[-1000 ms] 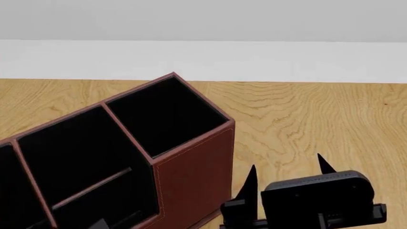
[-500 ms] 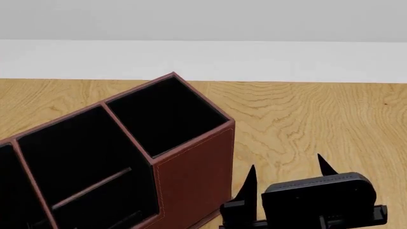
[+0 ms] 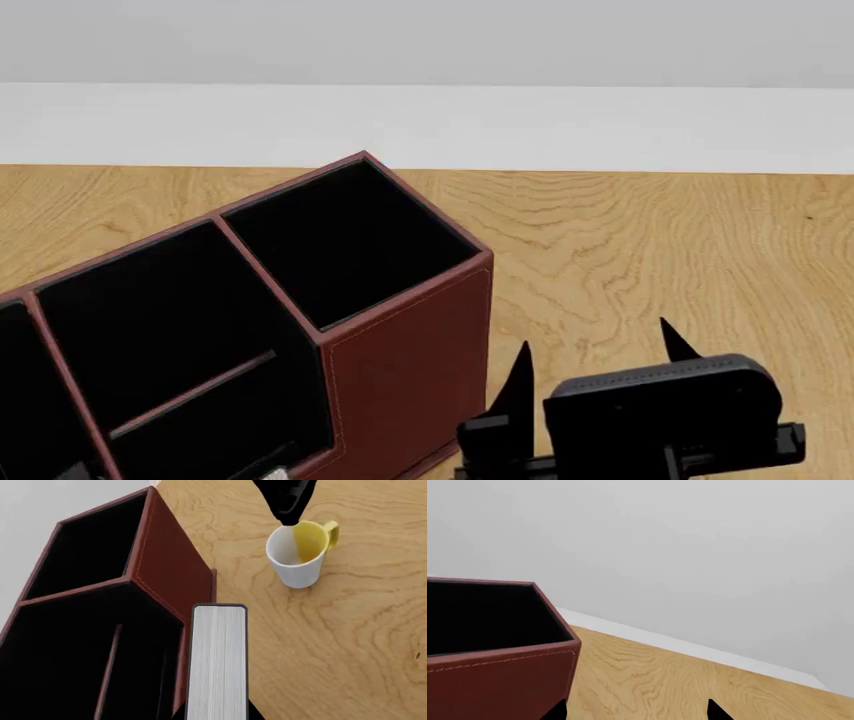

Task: Pick up the book and place it in the front compartment of the caddy.

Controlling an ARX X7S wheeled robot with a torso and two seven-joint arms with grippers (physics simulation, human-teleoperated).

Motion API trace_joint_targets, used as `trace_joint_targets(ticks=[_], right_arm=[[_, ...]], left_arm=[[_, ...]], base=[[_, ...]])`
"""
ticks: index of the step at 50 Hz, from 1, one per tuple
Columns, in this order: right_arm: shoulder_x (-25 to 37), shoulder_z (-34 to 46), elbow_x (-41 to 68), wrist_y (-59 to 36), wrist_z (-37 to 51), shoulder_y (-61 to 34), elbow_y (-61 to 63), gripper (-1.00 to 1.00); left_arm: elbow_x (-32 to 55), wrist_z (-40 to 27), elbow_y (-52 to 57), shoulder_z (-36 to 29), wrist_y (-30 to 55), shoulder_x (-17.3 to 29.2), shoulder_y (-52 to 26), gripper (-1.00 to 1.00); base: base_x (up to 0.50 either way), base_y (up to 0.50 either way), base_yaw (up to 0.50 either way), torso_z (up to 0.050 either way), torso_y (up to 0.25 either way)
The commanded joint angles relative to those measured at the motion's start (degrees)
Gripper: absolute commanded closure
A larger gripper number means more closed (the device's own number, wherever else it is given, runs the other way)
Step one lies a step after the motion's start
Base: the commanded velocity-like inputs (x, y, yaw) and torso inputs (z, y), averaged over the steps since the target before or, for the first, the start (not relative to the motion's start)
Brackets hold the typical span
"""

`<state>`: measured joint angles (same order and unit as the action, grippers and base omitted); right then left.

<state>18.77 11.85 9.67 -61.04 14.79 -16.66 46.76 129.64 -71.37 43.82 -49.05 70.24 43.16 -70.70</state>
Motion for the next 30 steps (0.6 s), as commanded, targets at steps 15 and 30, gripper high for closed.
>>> trace_joint_targets(ticks=[15,30], right_arm=[[0.1,0.22,0.4,1.45,0.19,0.19,-1.13,-1.0],[0.19,0.33,0.61,1.92,0.45,0.55,-1.49,-1.0]], left_arm=[[7.28,-7.41,-0.04,-4.48,1.36,2.88,-14.39,1.0],[6.64,-5.19,-4.08,-4.15,7.34,2.62,-21.92,1.0]], base=[[0.0,0.0,0.0,0.0,0.001],[0.0,0.0,0.0,0.0,0.001]])
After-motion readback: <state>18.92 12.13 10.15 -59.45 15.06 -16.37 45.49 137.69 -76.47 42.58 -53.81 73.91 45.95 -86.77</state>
